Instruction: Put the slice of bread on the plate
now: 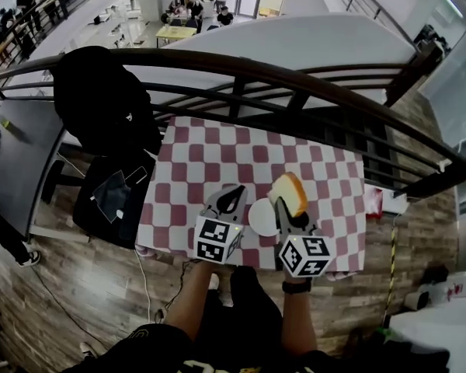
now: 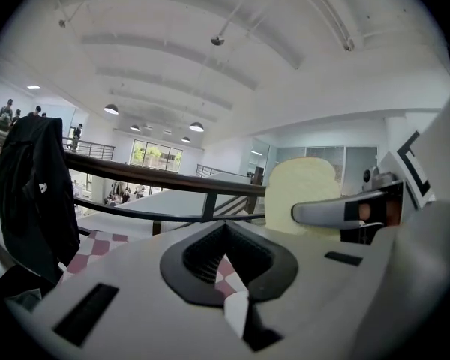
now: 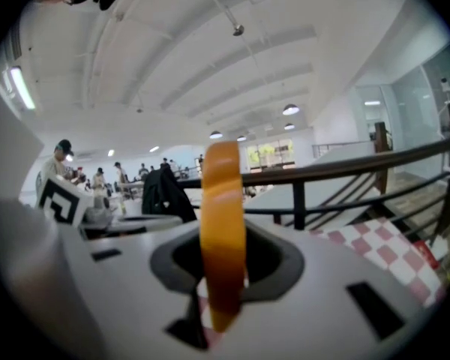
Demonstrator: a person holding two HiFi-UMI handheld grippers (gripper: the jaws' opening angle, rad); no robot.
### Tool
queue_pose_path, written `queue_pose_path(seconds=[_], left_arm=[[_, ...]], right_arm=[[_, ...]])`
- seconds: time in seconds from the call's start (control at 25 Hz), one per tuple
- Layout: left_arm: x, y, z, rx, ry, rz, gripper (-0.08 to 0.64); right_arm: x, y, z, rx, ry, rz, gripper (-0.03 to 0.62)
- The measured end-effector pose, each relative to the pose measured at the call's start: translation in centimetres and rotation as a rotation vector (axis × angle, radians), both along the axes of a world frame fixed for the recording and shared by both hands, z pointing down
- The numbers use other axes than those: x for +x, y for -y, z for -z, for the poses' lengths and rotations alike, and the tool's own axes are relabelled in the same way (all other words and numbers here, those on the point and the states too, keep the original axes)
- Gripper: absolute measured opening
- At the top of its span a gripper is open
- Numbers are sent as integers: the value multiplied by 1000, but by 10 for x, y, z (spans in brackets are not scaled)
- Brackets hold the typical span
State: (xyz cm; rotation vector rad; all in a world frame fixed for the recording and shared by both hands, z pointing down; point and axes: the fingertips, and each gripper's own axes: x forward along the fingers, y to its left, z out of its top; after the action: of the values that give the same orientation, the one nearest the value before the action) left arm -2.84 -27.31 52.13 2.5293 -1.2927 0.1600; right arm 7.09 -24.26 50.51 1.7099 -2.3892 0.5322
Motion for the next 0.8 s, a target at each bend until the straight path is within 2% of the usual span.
queue_pose_path(seconds=[0.24, 0.52, 0.8], left_arm=[[29, 16, -41, -73, 32, -20, 18], [38, 23, -90, -167, 54, -14, 18], [40, 28, -126, -243, 75, 5, 18]], right_arm=[[29, 26, -42, -117, 53, 18, 97], [42, 28, -103, -261, 123, 67, 96], [36, 11, -181, -546, 164, 137, 97]])
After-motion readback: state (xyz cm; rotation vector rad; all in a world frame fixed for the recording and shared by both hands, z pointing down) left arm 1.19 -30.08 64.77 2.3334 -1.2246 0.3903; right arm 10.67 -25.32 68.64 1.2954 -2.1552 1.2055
